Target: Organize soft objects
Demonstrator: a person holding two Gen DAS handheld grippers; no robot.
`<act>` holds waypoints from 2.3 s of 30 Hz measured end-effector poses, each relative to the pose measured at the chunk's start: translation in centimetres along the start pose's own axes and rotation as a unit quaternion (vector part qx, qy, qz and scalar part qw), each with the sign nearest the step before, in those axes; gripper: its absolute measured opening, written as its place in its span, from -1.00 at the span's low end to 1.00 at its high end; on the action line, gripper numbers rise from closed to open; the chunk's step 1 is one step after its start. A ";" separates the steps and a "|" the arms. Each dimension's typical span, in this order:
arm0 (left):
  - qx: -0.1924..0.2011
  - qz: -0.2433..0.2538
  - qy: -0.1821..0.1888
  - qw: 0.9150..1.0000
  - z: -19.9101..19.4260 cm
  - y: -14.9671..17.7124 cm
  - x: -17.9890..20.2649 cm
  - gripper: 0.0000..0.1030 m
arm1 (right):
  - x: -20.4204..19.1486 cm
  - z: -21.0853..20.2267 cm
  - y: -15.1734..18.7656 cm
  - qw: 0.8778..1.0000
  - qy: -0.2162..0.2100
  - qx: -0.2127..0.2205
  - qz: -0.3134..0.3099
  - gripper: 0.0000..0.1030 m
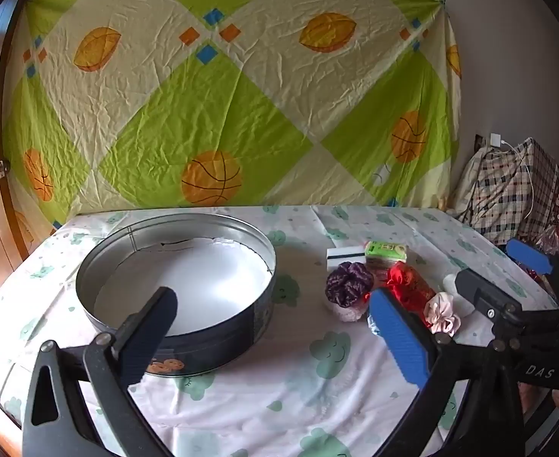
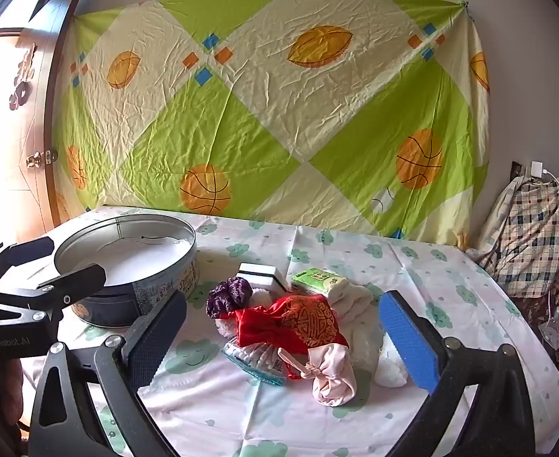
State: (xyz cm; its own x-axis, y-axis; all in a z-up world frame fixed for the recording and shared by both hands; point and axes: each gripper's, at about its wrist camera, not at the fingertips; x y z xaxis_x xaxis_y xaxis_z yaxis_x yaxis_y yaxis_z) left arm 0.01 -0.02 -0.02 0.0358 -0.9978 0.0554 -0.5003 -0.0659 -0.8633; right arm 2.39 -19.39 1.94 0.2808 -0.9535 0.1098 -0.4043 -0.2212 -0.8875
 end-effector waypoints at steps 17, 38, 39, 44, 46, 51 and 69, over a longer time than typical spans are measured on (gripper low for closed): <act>0.002 0.007 -0.005 1.000 0.2 0.3 -0.1 0.99 | 0.7 0.3 0.5 1.000 -0.002 0.001 0.005 0.99; 0.002 0.010 -0.010 1.000 0.2 0.3 -0.2 0.99 | 0.2 0.6 1.2 1.000 -0.003 -0.005 0.005 0.99; 0.002 0.011 -0.010 1.000 0.2 0.3 -0.2 0.99 | 0.2 0.7 1.1 1.000 -0.003 -0.005 0.005 0.99; 0.001 0.011 -0.010 1.000 0.2 0.3 -0.2 0.99 | 0.3 0.7 1.3 1.000 -0.003 -0.007 0.006 0.99; 0.001 0.011 -0.011 1.000 0.2 0.4 -0.2 0.99 | 0.3 0.8 1.4 1.000 -0.002 -0.007 0.006 0.99; -0.001 0.012 -0.011 1.000 0.6 0.6 0.0 0.99 | 0.7 1.0 1.6 1.000 -0.001 -0.009 0.012 0.99; -0.018 0.036 -0.011 0.999 2.3 1.3 2.0 0.99 | 2.2 2.1 2.3 0.999 -0.001 -0.026 0.030 0.99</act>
State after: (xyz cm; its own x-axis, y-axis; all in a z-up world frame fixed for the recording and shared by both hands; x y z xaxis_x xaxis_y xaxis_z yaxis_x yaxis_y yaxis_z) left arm 1.42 -2.08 -2.23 0.0168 -0.9997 -0.0168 -0.5331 0.0052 -0.8461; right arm 3.89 -21.54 -0.81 0.2566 -0.9648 0.0571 -0.4643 -0.1748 -0.8683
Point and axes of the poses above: each gripper's, at about its wrist camera, not at the fingertips, and z roughly the way its jaws point, x to its right, y to its underside, and after that the axes turned 5 degrees about -x, right-handed
